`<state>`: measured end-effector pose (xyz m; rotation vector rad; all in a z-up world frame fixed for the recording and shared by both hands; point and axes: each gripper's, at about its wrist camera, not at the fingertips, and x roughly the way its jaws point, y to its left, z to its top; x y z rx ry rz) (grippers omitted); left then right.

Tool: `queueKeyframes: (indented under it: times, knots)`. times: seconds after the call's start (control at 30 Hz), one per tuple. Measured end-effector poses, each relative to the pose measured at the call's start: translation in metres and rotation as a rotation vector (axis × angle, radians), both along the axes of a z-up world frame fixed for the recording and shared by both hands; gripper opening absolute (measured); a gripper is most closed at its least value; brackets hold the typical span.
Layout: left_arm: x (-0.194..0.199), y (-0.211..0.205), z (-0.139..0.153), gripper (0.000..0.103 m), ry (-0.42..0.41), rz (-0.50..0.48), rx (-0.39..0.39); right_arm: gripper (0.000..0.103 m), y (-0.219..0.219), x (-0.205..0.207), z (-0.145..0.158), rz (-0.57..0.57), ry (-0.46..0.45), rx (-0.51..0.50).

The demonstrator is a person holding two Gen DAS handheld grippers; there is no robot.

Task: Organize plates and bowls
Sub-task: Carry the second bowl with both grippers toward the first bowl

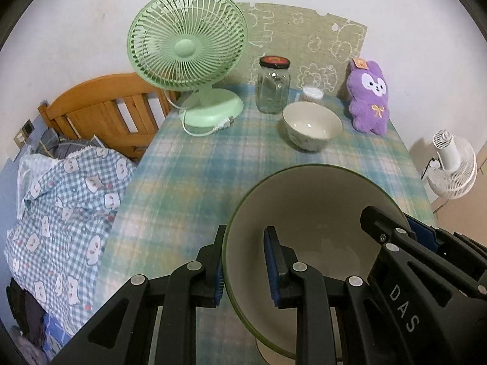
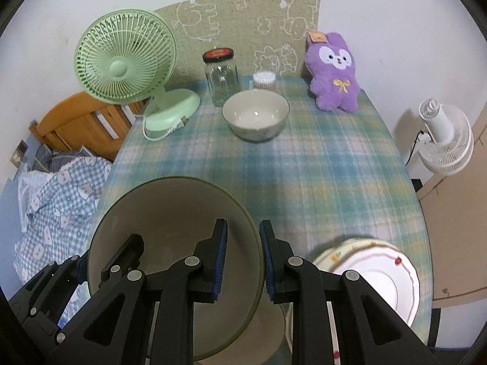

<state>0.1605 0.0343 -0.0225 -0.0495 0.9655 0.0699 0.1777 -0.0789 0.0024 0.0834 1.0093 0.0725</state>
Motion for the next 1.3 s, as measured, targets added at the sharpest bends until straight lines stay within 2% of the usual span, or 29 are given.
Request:
queueKeyframes:
  times: [0.53,0.97,1.3]
  knots:
    - [-0.041,-0.024,-0.04,0.021,0.076,-0.025,0.001,0.025,-0.022,-0.045,-0.043,-0.01,0.073,-0.033]
    - [-0.052,-0.025,-0.064,0.021,0.14,-0.014,-0.012,0.025,-0.021,-0.053,-0.07,0.005,0.137,-0.047]
    - [-0.052,-0.022,-0.068,0.021,0.128,-0.014,0.017,0.025,-0.017,-0.047,-0.081,0.003,0.158,-0.027]
